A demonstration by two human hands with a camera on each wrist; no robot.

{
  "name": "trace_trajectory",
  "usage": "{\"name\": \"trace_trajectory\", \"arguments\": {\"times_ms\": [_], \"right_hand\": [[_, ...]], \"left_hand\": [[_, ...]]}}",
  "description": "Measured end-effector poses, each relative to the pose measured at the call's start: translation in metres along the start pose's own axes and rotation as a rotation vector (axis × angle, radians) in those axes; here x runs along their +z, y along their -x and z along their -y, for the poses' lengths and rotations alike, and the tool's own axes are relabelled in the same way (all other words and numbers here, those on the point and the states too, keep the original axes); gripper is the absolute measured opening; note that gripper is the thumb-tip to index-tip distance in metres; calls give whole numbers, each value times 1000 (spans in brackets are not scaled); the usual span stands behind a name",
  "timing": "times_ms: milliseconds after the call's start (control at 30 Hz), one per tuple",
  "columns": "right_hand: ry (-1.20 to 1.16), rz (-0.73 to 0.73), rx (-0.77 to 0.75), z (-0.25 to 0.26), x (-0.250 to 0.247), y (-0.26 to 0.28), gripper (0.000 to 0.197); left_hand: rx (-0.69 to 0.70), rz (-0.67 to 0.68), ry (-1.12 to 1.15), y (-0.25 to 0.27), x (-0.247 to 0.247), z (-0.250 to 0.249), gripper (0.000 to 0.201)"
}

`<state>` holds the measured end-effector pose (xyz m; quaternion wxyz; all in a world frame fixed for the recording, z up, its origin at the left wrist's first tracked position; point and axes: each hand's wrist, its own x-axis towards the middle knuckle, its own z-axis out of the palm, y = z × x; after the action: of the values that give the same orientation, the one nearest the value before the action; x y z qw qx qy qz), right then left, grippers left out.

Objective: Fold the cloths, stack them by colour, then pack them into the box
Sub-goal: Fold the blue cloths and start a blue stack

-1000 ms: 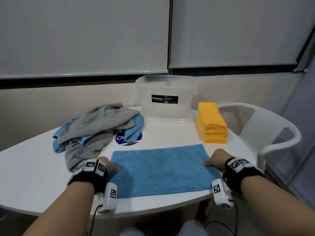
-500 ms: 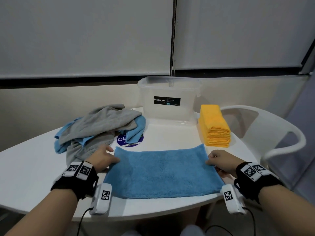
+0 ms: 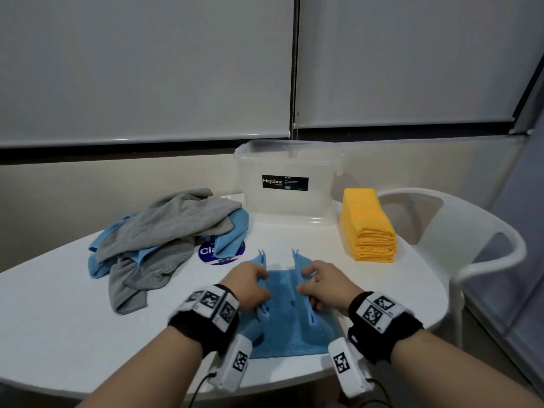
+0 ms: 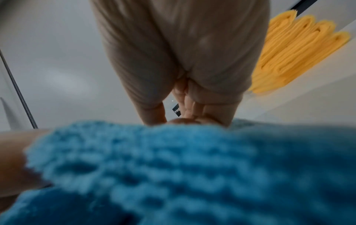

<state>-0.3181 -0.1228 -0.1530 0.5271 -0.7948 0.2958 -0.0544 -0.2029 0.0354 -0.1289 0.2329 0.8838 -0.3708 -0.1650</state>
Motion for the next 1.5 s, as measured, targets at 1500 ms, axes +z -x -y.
{"name": "trace_trajectory", "arguments": {"times_ms": [1500], "right_hand": [[528, 219, -37, 12, 14, 9, 16]], "left_hand": [[149, 230, -342, 20, 44, -18, 34]]}}
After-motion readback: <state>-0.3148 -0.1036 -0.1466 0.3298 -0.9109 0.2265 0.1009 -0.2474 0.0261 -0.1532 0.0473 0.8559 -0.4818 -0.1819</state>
